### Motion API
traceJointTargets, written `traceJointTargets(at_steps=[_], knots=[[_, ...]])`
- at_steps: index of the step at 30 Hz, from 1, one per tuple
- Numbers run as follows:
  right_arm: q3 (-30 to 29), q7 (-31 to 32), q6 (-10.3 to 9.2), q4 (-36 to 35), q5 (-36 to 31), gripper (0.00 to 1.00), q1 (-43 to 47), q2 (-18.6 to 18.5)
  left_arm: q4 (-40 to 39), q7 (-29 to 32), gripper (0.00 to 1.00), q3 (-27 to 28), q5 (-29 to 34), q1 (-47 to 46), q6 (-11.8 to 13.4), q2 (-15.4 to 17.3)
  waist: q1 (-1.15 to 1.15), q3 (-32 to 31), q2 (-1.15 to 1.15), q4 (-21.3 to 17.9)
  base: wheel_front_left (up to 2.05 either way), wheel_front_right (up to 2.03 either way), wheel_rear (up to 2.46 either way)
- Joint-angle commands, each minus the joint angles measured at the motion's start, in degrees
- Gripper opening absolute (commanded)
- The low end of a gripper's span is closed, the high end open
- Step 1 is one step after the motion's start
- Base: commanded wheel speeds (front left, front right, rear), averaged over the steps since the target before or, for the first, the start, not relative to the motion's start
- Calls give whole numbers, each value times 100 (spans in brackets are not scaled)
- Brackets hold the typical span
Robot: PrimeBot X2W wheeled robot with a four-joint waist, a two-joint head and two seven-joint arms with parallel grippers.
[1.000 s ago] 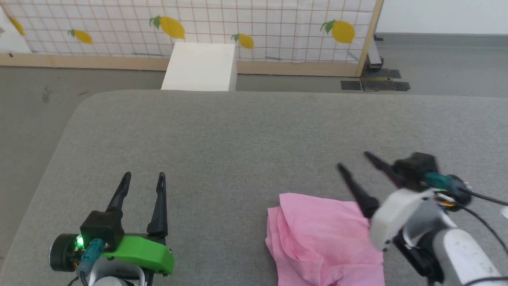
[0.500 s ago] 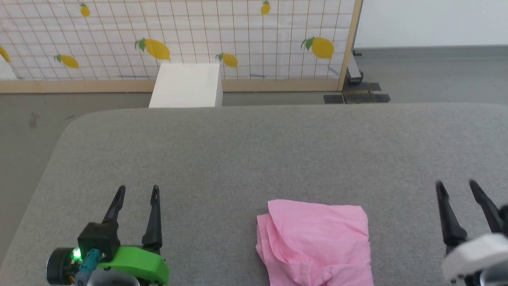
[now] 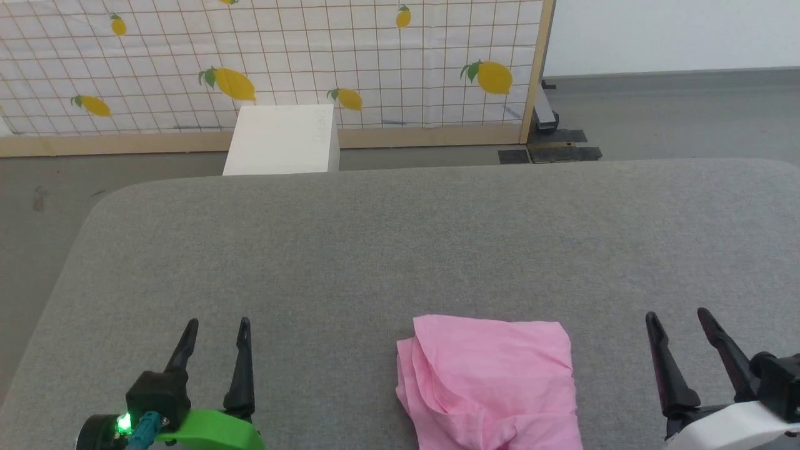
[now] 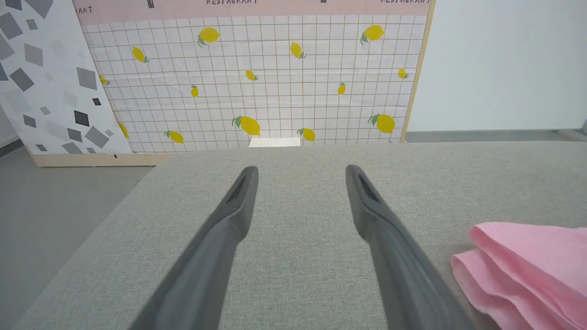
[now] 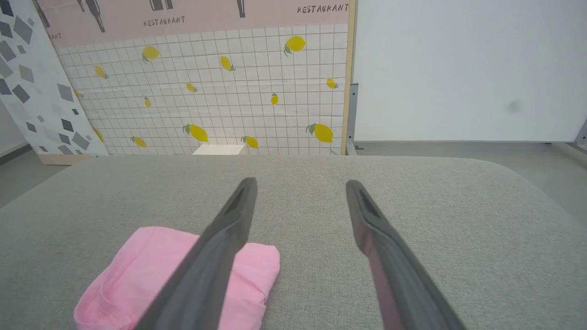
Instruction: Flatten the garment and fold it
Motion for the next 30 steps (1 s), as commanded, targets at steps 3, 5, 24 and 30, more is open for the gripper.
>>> traceJointTargets(at_steps=[3,5,24,30], knots=[[97,84,-8,-95,-18,100,69,21,46,-49,100,13,61,132,-74,-79,0,22,40,44,0,0,0],[115,129,-8,-127,-31,100,70,27,73,-49,100,19,65,152,-99,-122,0,41,40,58,0,0,0],[-1006,1316,-8,353,1197,100,-458,-248,121,-51,100,577,397,97,-468,-659,0,428,40,207,0,0,0],[-1747,2468,-8,1416,2325,100,-627,-532,157,-51,100,784,580,48,-660,-933,0,566,40,391,0,0,0]])
